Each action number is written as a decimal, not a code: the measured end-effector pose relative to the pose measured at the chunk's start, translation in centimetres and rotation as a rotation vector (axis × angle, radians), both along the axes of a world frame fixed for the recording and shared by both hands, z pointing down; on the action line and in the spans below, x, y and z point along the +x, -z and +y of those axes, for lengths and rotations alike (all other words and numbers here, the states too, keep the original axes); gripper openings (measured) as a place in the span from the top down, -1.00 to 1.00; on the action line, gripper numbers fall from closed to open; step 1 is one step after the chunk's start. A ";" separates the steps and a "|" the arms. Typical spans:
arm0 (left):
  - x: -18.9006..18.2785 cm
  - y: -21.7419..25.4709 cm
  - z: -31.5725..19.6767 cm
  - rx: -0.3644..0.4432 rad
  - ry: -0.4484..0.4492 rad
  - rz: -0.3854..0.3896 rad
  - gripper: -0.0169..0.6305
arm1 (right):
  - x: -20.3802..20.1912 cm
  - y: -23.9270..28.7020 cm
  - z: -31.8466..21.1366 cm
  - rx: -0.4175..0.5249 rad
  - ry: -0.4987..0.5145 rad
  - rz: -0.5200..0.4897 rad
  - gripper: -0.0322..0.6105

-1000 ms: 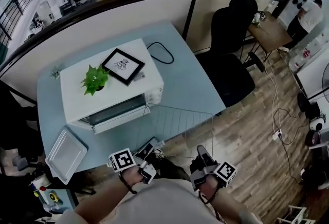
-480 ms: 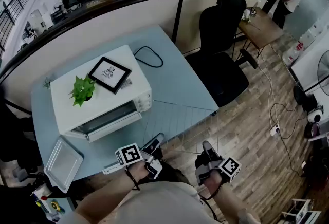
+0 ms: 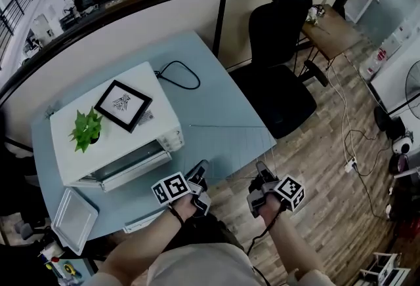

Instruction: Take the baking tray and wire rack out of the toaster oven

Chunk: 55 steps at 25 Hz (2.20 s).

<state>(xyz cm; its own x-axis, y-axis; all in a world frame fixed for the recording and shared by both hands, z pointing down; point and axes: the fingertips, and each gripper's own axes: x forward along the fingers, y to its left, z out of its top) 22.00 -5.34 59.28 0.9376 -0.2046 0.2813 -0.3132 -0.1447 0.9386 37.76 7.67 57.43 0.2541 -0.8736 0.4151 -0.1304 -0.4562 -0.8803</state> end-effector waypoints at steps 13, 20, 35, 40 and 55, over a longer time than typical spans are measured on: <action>3.3 -6.5 -4.6 -0.047 0.086 -0.121 0.83 | 5.0 -7.4 -6.4 -0.066 0.077 -0.005 0.85; 4.5 -9.5 -6.2 -0.045 0.079 -0.208 0.56 | 7.7 -10.1 -9.3 -0.201 0.147 0.111 0.63; 3.2 -10.3 -7.3 0.057 0.077 -0.349 0.20 | 9.9 -12.4 -9.9 -0.551 0.260 0.383 0.14; 2.6 -10.2 -6.8 0.020 0.092 -0.325 0.21 | 10.4 -12.0 -9.7 -0.628 0.268 0.443 -0.08; 2.0 -10.5 -7.2 0.092 0.032 -0.379 0.27 | 8.6 -13.6 -10.4 -0.836 0.495 0.667 -0.57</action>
